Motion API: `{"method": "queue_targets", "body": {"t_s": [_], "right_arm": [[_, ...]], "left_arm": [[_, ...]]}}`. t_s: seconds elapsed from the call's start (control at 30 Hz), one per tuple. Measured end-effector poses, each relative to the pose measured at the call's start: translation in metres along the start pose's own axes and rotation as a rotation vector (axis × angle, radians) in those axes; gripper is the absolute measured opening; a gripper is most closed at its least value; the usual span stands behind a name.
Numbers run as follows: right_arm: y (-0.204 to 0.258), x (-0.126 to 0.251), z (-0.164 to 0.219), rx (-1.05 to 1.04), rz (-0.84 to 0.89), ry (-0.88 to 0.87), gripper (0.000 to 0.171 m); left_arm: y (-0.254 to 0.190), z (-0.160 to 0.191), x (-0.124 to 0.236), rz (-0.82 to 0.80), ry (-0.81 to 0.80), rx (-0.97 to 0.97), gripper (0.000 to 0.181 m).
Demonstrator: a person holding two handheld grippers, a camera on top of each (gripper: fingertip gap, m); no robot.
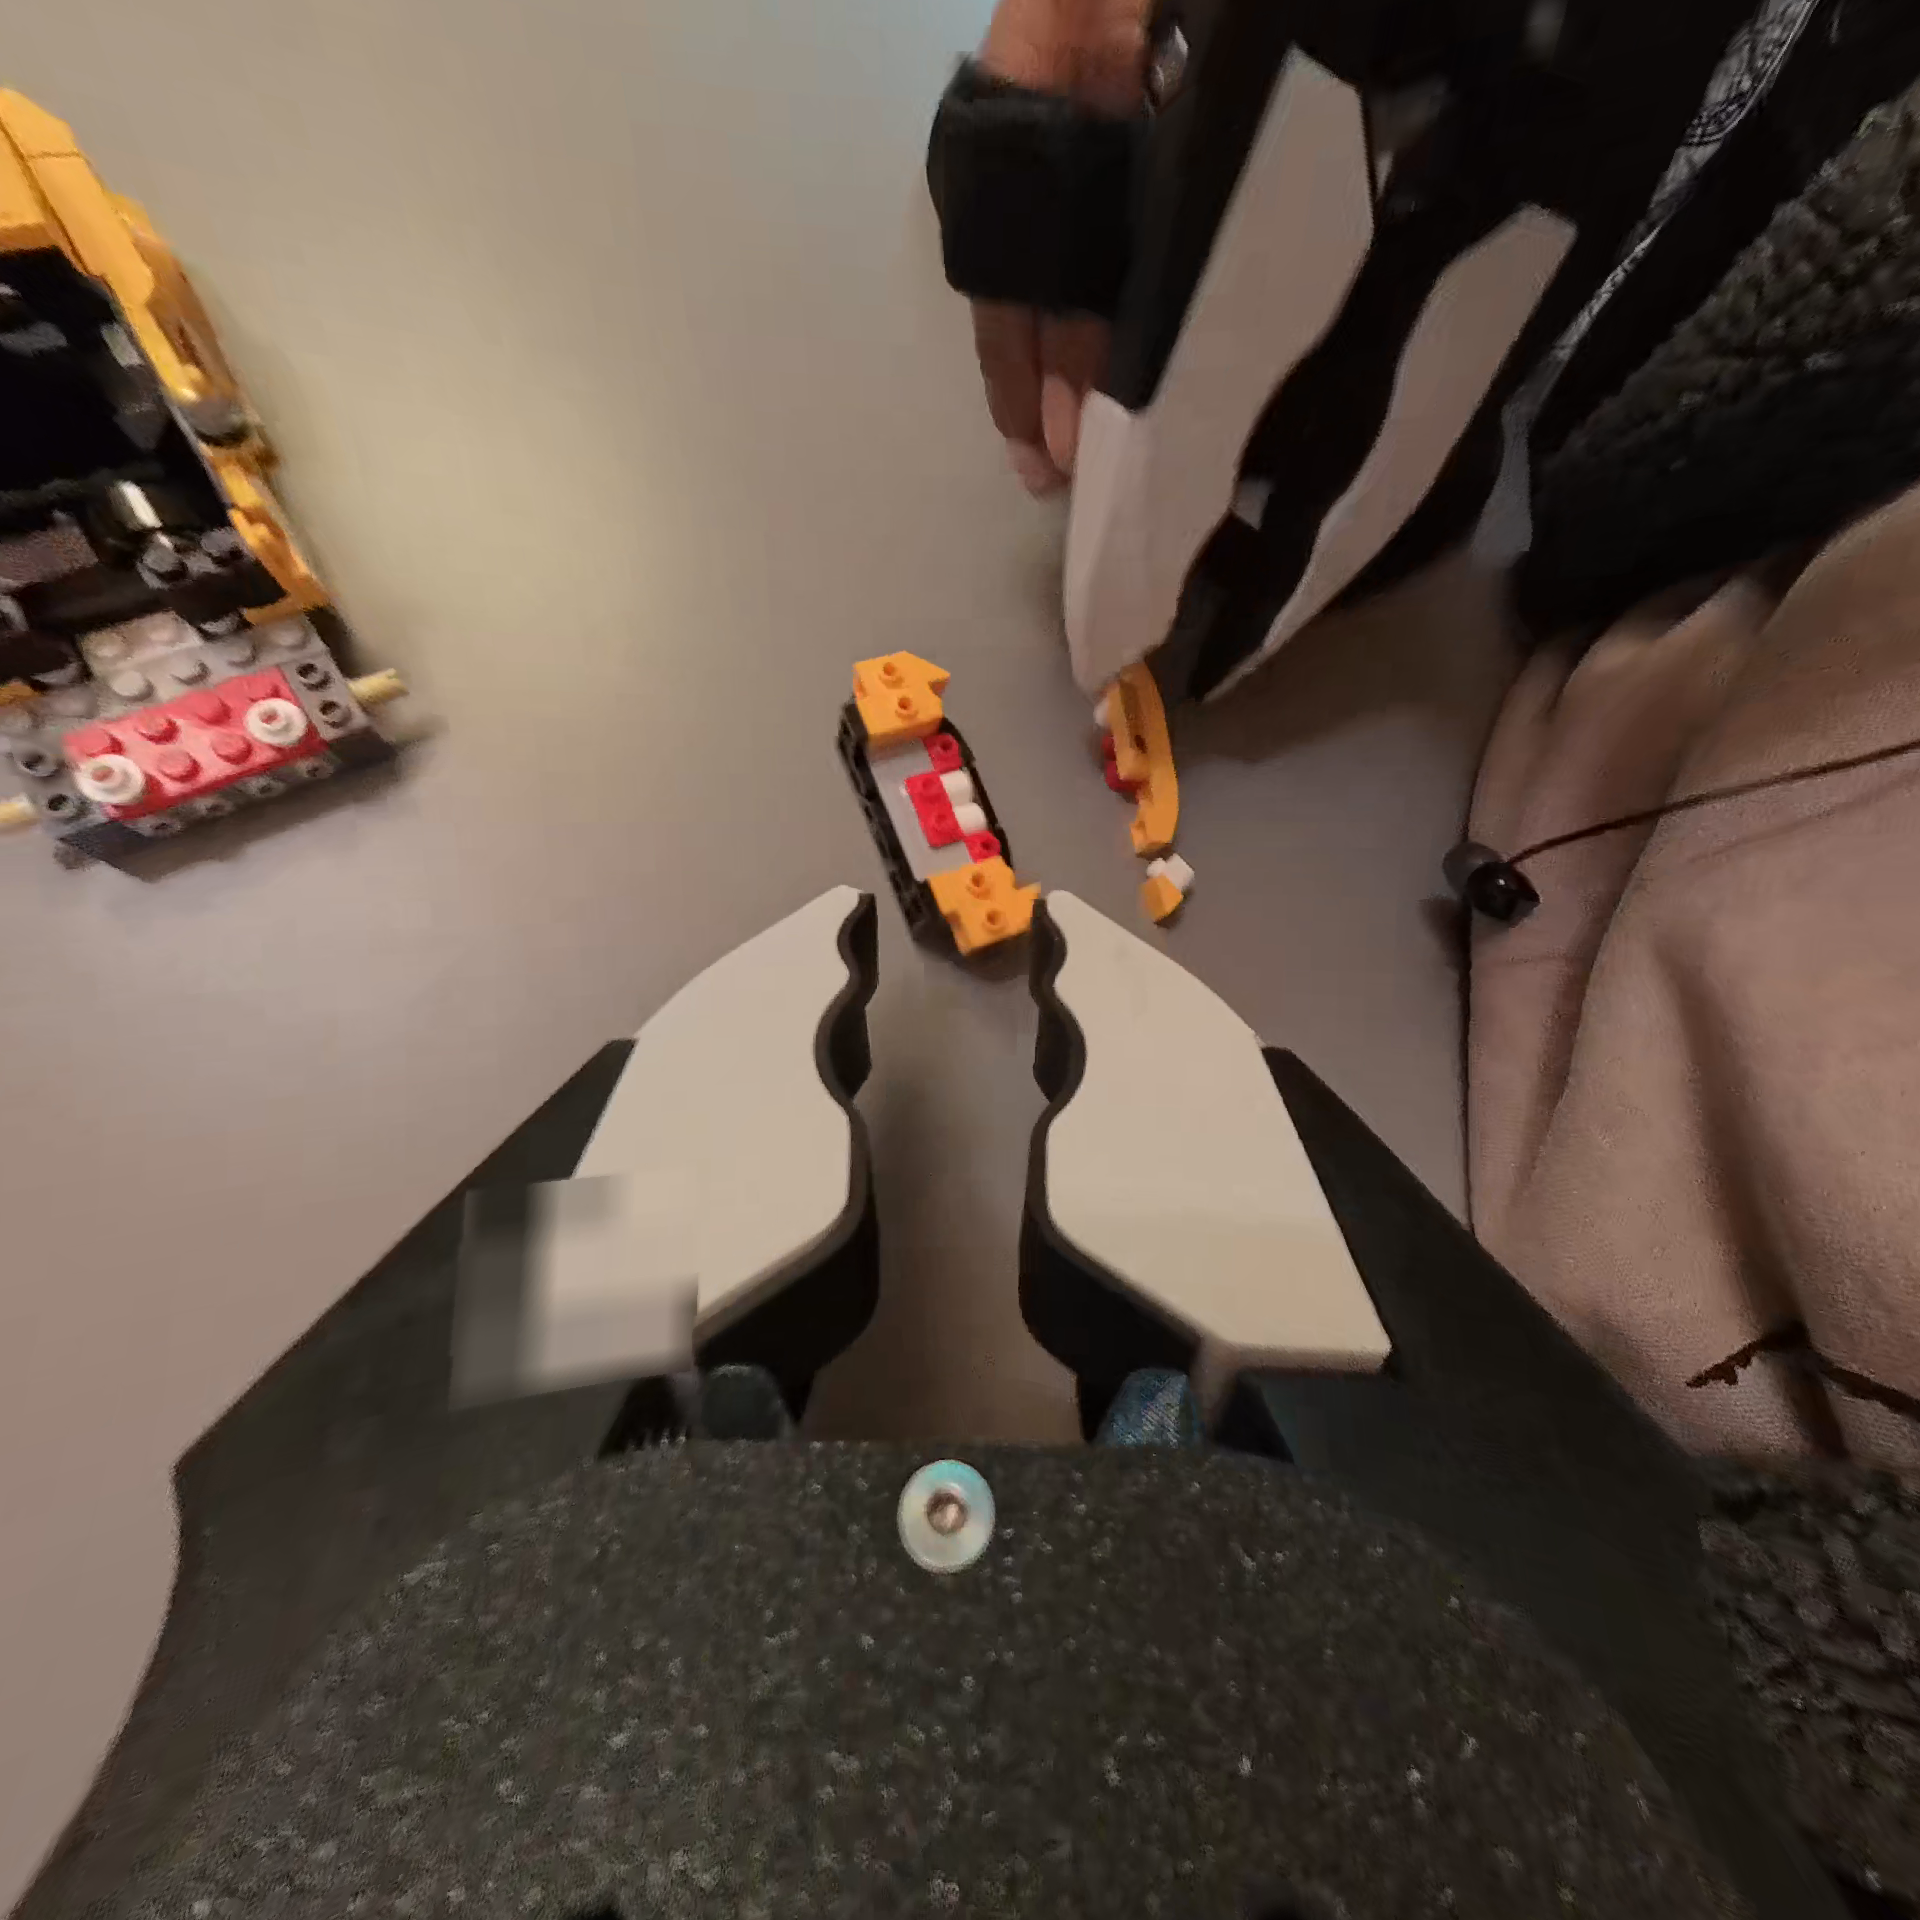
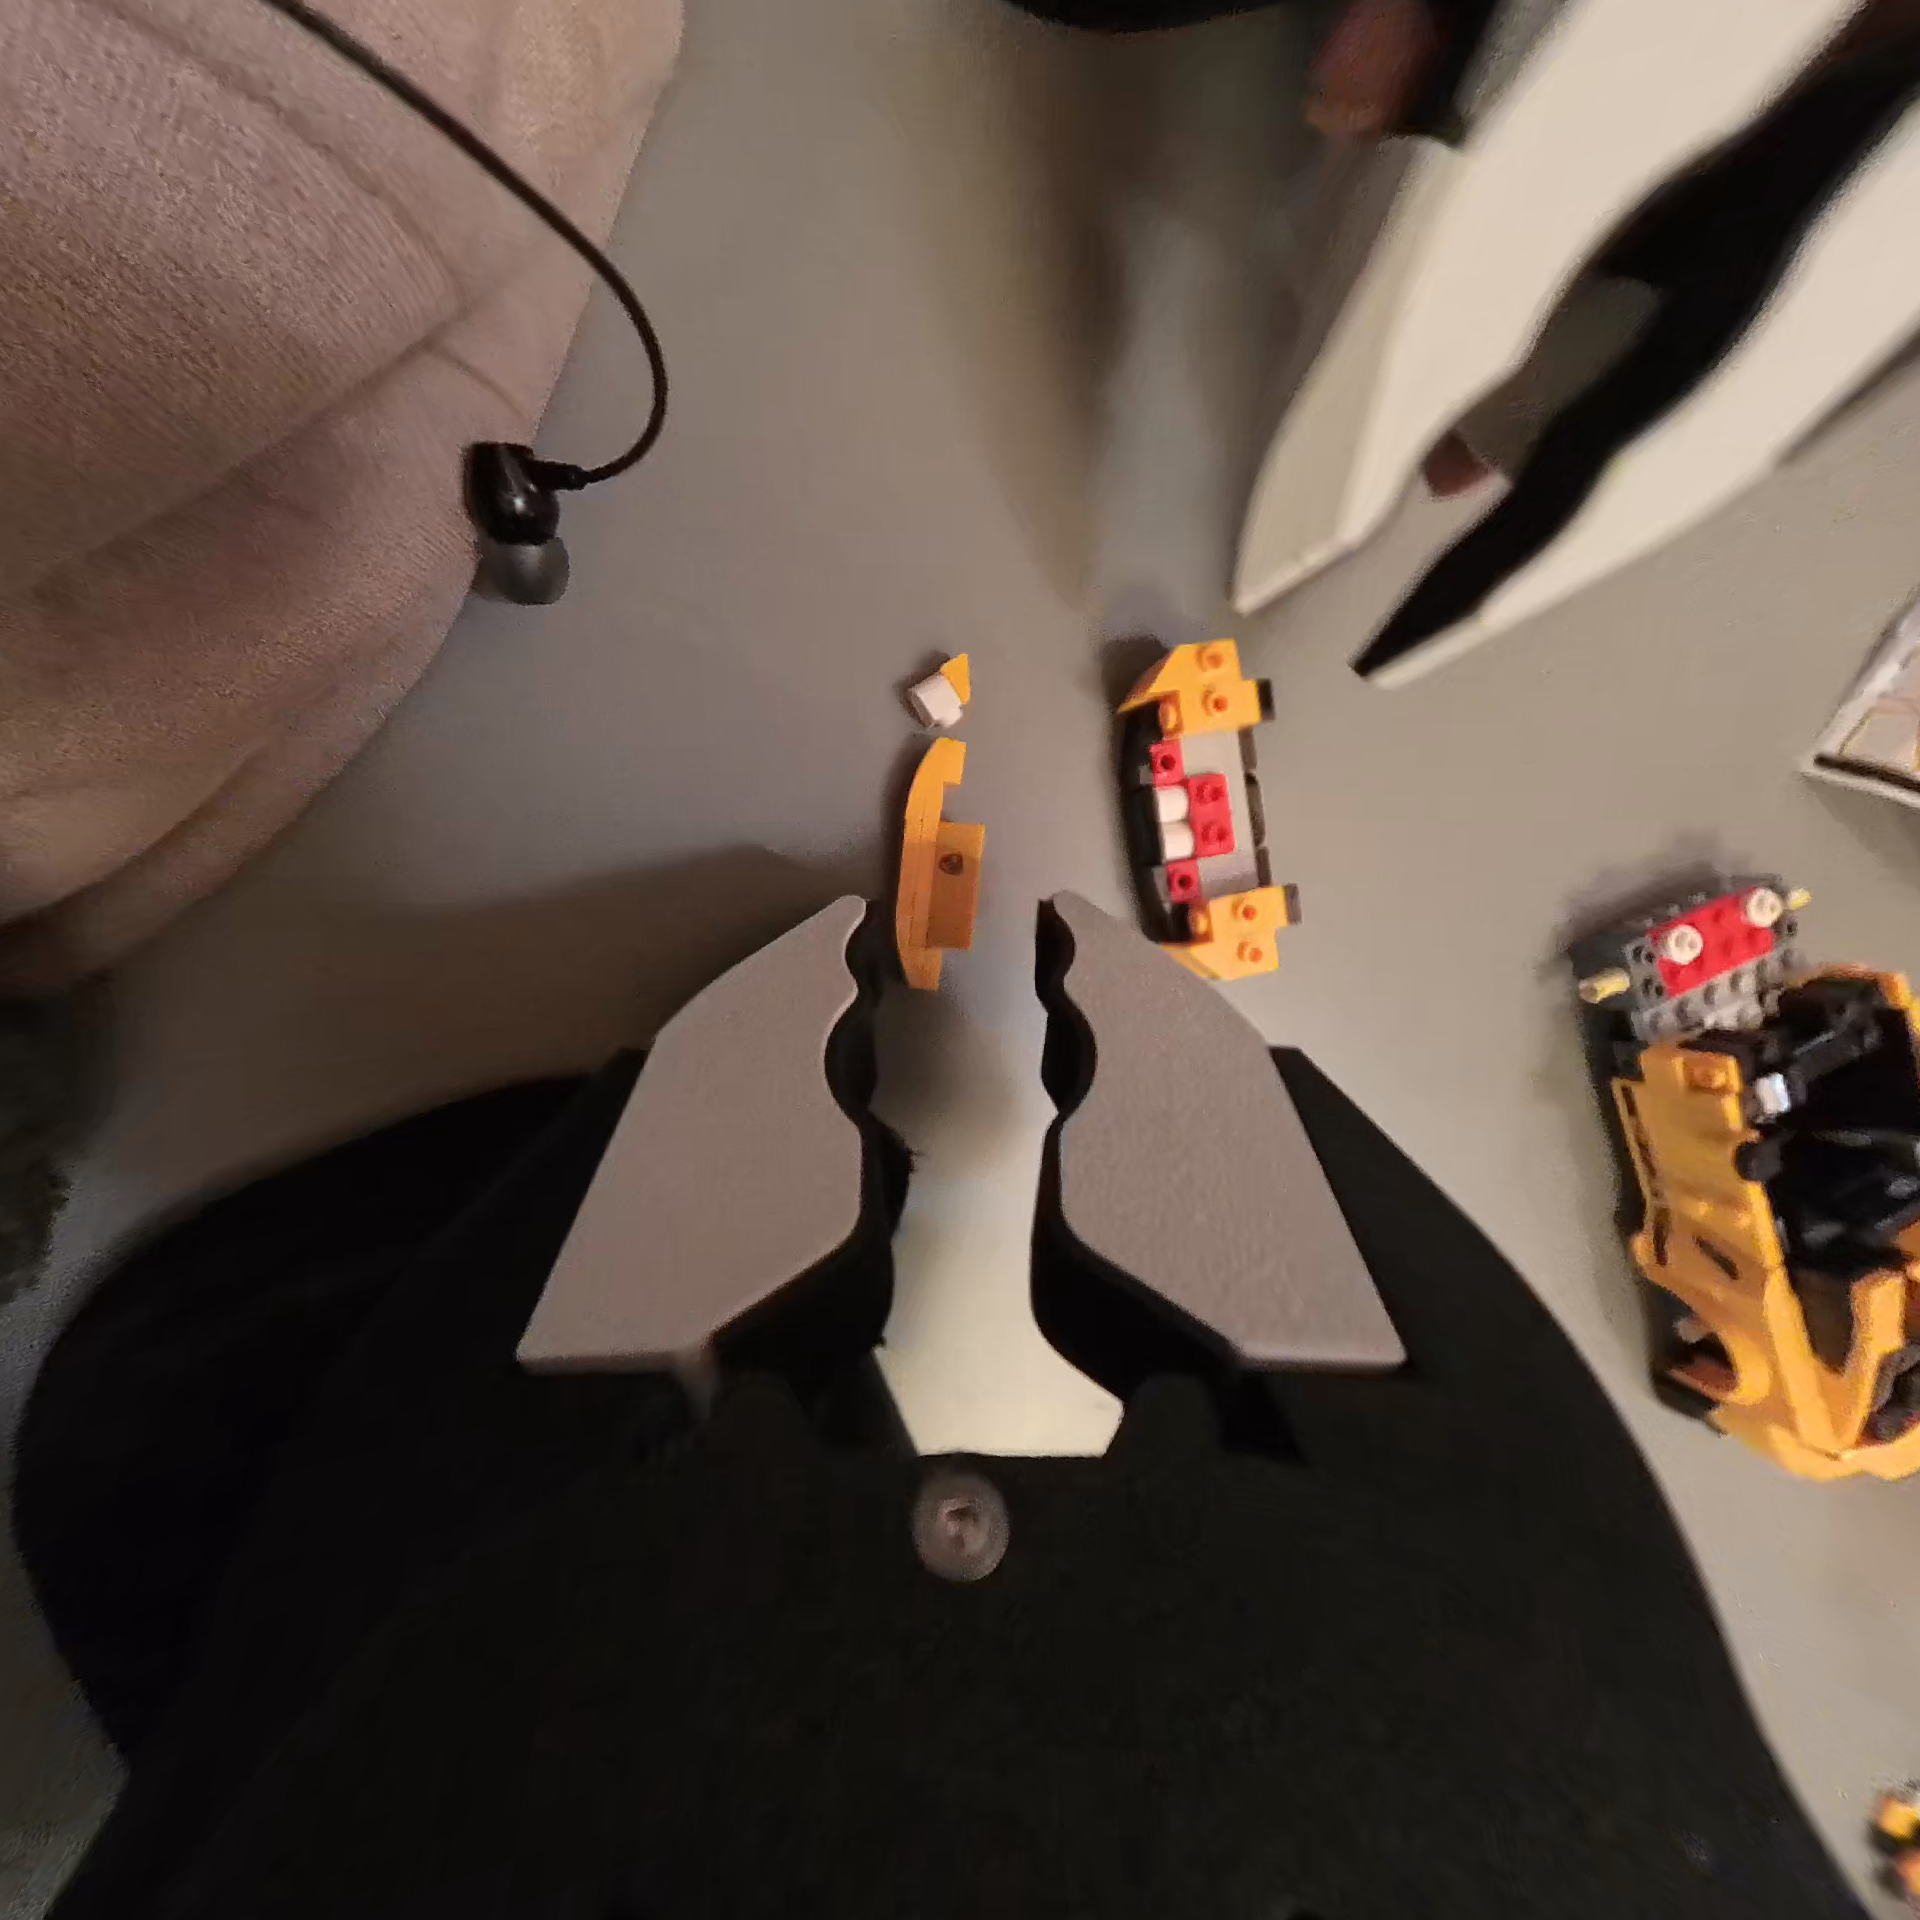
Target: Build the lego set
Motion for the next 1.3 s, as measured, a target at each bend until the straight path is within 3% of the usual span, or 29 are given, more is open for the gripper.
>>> {"method": "queue_targets", "body": {"t_s": [0.23, 0.27, 0.33, 0.4, 0.53, 0.67, 0.97, 1.13, 1.3], "right_arm": [[-0.003, -0.013, 0.003, -0.175, -0.104, 0.002, 0.026], [-0.002, -0.015, 0.003, -0.183, -0.091, 0.012, 0.016], [0.003, -0.015, 0.002, -0.155, -0.065, 0.006, 0.015], [0.008, -0.013, 0.0, -0.097, 0.036, 0.016, 0.015], [0.03, -0.016, -0.004, 0.195, 0.43, 0.1, 0.015], [0.041, -0.018, -0.009, 0.271, 0.519, 0.126, 0.015], [0.052, -0.014, -0.014, 0.24, 0.43, 0.098, 0.016], [0.042, 0.003, -0.011, -0.054, 0.194, -0.057, 0.019], [0.018, 0.002, -0.007, -0.251, -0.007, -0.035, 0.025]], "left_arm": [[-0.017, 0.009, -0.005, -0.016, -0.05, 0.027, 0.024], [-0.02, 0.008, -0.005, -0.023, -0.052, 0.021, 0.023], [-0.026, 0.008, -0.005, -0.031, -0.042, 0.004, 0.022], [-0.035, 0.01, -0.009, -0.019, -0.015, -0.009, 0.022], [-0.049, 0.014, -0.021, -0.084, 0.058, -0.059, 0.021], [-0.06, 0.004, -0.028, -0.087, 0.052, -0.093, 0.02], [-0.07, -0.015, -0.055, -0.144, 0.14, -0.074, 0.018], [-0.078, -0.016, -0.057, -0.22, 0.164, -0.14, 0.009], [-0.084, -0.015, -0.058, -0.294, 0.17, -0.224, 0.008]]}}
Point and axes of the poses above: each gripper's, where its closed fingertips meet, x back along the fingers, z out of its underside, y = z × x across the jaws, the point moved 10 cm from there along x, back along the fingers, and after that the axes turned 11 degrees about y, right-handed, at the moved point
